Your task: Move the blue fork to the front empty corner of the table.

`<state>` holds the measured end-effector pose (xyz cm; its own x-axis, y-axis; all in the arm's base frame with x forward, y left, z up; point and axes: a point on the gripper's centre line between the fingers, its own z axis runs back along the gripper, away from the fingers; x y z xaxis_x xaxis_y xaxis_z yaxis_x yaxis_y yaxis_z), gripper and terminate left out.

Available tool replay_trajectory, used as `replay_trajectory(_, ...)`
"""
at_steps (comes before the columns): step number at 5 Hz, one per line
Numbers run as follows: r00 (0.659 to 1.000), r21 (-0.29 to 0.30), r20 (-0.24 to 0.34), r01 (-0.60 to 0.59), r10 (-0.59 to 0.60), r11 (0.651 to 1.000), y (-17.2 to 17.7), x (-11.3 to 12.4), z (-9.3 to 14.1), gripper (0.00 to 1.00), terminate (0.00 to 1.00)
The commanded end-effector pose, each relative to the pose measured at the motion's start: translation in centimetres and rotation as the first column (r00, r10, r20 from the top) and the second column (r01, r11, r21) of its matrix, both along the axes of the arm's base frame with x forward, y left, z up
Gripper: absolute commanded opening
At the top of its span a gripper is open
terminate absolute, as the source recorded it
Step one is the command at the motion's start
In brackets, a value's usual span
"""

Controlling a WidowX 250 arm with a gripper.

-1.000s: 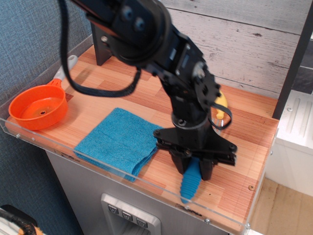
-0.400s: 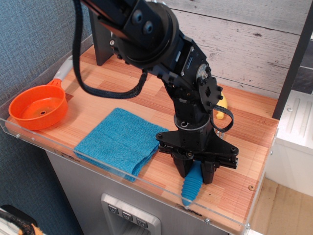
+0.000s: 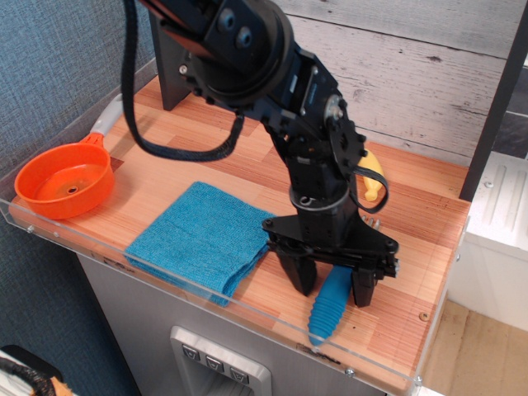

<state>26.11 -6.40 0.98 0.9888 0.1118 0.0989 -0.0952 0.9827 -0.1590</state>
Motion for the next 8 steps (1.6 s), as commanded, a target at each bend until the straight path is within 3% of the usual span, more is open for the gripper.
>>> replay_trajectory(1, 0.999, -0.024, 0.032, 0.007, -0.006, 1.000, 0.6, 1.8, 3.1, 1.00, 0.00)
replay_trajectory(3, 0.990, -0.046, 0.141, -0.011, 0.017, 0.999, 3.4, 1.1, 7.8, 1.00, 0.00)
replay_trajectory(4, 0.990, 0.021, 0.141, 0.017, -0.019, 1.000, 3.3, 1.2, 9.2, 1.00, 0.00)
replay_trajectory(6, 0.983, 0.149, 0.146, 0.085, -0.107, 0.985, 2.9, 3.9, 11.6, 1.00, 0.00)
replay_trajectory(8, 0.981, 0.180, 0.152, 0.091, -0.119, 0.979, 3.3, 6.9, 14.1, 1.00, 0.00)
